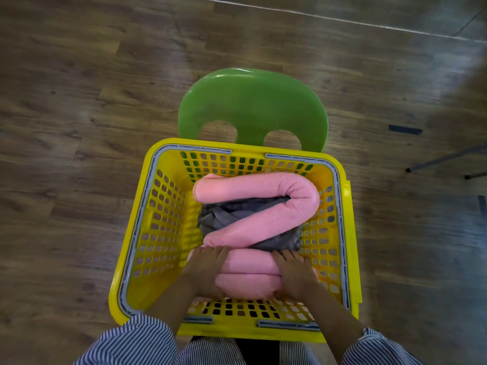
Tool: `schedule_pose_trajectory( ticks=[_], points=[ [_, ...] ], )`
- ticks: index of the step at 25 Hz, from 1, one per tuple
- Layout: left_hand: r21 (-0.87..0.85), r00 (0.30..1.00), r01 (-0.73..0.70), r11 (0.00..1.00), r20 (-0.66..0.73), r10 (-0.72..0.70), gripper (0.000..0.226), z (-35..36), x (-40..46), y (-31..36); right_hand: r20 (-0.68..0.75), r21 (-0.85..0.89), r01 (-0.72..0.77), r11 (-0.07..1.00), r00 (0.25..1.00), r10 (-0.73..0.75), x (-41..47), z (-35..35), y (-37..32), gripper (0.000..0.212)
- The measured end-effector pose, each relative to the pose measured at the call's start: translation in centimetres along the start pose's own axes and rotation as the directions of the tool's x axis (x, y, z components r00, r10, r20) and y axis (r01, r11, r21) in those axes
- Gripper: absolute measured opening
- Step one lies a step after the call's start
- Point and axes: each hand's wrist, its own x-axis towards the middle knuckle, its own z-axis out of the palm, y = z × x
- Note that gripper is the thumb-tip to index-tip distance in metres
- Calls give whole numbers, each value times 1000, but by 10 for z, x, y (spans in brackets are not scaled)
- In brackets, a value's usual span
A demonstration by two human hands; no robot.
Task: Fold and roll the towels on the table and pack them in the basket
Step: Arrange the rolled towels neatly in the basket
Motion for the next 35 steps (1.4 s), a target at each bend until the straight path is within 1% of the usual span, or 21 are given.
schedule_pose_trajectory(
  ticks=[1, 4, 5, 7, 10, 12, 14, 15, 16, 17, 18, 19, 20, 21, 22, 23, 25, 28, 30, 32, 35],
  points=[
    [-3, 999, 23, 1000, 31, -23, 106, 4, 1, -1, -24, -29, -6, 1000, 1000, 5, 4, 4, -2, 97],
    [-52, 999, 30, 998, -28, -31, 102, 21, 6, -2, -95, -92, -42, 995, 995, 33, 11, 17, -3, 104],
    [-62, 998, 19, 998, -55, -22, 100, 24, 7, -3, -71, -94, -26, 995, 997, 19, 13, 18, -3, 102],
    [-54, 996, 6, 999, -84, -10, 99, 30, 11, -5, 44, -30, -31, 999, 999, 32, 16, 21, -2, 100],
    [81, 997, 62, 995, -40, -59, 108, 28, 15, -1, 49, 18, -74, 997, 996, 73, 22, 24, -2, 105],
    [139, 993, 114, 984, 4, -116, 103, 25, 17, 5, 76, 15, -70, 997, 995, 69, 21, 28, -4, 107],
    [120, 994, 95, 988, -72, -86, 97, 21, 10, 5, 100, 0, -83, 997, 992, 83, 16, 28, -3, 109],
    [112, 988, 76, 991, -139, -61, 90, 22, 6, 4, 65, 9, -71, 997, 995, 70, 12, 23, -2, 105],
    [94, 974, 61, 994, -224, -39, 82, 18, 3, 3, -36, 25, -27, 999, 999, 28, 8, 16, 0, 94],
    [78, 947, 51, 996, -321, -24, 76, 12, 4, 1, -168, 30, 36, 999, 985, -31, 4, 7, 2, 77],
    [64, 916, 74, 995, -399, -42, 73, 4, 8, -2, -321, 23, 117, 993, 941, -103, 1, -2, 5, 60],
    [53, 876, 99, 994, -477, -62, 71, -7, 15, -3, -458, -17, 193, 981, 871, -179, 1, -13, 6, 50],
    [43, 855, 120, 992, -512, -81, 70, -21, 24, -3, -552, -74, 240, 968, 799, -240, 6, -27, 9, 48],
    [39, 848, 135, 990, -521, -95, 70, -35, 34, -3, -607, -134, 240, 961, 747, -272, 13, -44, 12, 52],
    [35, 858, 140, 990, -504, -103, 70, -49, 46, -3, -618, -180, 217, 959, 734, -282, 24, -59, 16, 61],
    [23, 869, 144, 989, -482, -115, 71, -58, 58, -3, -591, -213, 179, 960, 759, -273, 37, -74, 21, 76],
    [9, 884, 177, 984, -442, -155, 74, -72, 77, -2, -462, -266, 95, 959, 861, -214, 57, -96, 26, 107],
    [92, 923, 241, 966, -330, -199, 84, -75, 94, -2, -341, -365, -19, 931, 933, -115, 72, -107, 32, 128],
    [166, 942, 254, 953, -264, -205, 97, -75, 99, -2, -289, -416, -60, 908, 955, -69, 78, -110, 34, 134],
    [240, 956, 242, 940, -222, -190, 106, -74, 104, -2, -266, -433, -96, 896, 964, -26, 82, -110, 34, 131],
    [271, 964, 227, 935, -196, -177, 103, -72, 109, -4, -275, -416, -114, 902, 961, -5, 86, -112, 30, 118]
  ],
)
